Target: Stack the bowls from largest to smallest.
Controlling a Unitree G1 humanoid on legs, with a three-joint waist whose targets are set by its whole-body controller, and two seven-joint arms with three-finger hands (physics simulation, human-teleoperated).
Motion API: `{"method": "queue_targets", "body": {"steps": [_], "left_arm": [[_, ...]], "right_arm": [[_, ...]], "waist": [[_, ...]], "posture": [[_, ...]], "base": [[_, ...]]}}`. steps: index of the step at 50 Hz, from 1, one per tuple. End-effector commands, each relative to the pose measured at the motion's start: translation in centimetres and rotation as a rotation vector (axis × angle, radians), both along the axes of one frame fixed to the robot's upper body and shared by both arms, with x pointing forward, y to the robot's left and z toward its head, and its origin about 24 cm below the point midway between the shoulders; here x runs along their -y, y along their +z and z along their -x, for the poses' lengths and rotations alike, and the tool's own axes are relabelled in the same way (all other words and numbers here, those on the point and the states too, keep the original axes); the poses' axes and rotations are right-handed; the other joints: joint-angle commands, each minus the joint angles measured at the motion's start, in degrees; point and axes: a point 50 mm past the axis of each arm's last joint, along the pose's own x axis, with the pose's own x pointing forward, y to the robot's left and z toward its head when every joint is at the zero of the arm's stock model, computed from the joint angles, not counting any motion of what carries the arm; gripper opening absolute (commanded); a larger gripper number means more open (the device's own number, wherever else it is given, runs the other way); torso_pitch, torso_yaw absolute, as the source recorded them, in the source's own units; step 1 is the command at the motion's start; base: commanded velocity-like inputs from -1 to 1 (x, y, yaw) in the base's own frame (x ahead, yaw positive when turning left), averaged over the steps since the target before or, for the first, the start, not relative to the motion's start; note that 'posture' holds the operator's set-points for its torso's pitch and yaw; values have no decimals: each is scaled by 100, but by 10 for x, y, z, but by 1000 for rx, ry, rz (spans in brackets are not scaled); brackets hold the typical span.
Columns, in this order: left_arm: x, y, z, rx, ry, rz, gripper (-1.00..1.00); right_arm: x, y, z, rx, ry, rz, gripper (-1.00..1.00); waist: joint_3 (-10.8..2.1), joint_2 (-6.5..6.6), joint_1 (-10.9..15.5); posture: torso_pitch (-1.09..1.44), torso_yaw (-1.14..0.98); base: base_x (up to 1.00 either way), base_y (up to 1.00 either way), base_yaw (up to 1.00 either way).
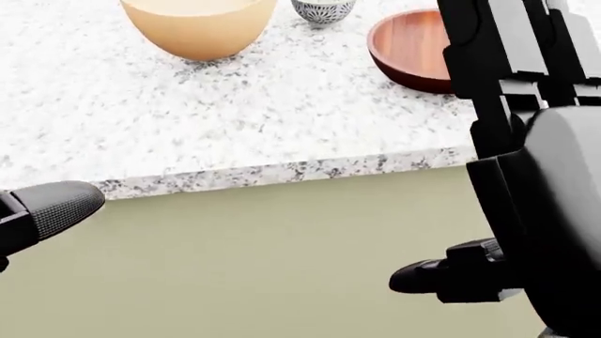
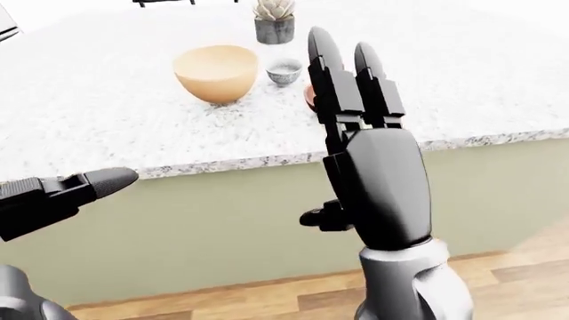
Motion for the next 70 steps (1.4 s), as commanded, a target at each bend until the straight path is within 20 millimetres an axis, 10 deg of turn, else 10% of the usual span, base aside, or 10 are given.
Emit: {"method": "queue_targets", "body": {"steps": [1,8,12,13,14,22,25,26,70], "left_arm": [[3,6,9,75,-18,-10,100],[3,6,9,75,-18,-11,100],[3,6,9,75,-18,-12,100],[4,6,9,75,-18,-13,100],[4,6,9,75,-18,-12,100],[4,7,10,77,-18,-12,100],[3,7,10,78,-19,-12,100],[3,7,10,78,-18,-12,100],[2,8,10,77,-18,-14,100]], "right_arm": [[1,11,12,103,-8,-7,100],[1,11,12,102,-10,-8,100],[1,10,12,101,-11,-11,100],[1,10,12,101,-11,-11,100],[1,10,12,101,-12,-11,100],[1,10,12,104,-4,-14,100],[1,11,12,105,-4,-13,100],[1,11,12,105,-4,-13,100],[2,19,12,132,-19,-5,100]], "waist": [[-190,48,-13],[-214,-206,22],[-486,-749,22],[-238,-514,-23],[-183,-605,-15],[-160,-417,-184],[-276,-12,-226],[-229,-256,-244],[-232,-207,-238]], "posture": [[0,0],[0,0],[0,0],[0,0],[0,0],[0,0],[0,0],[0,0],[0,0]], "base": [[27,0,0],[27,0,0],[27,0,0],[23,0,0],[23,0,0],[6,0,0],[0,0,0],[0,0,0],[0,0,0]]}}
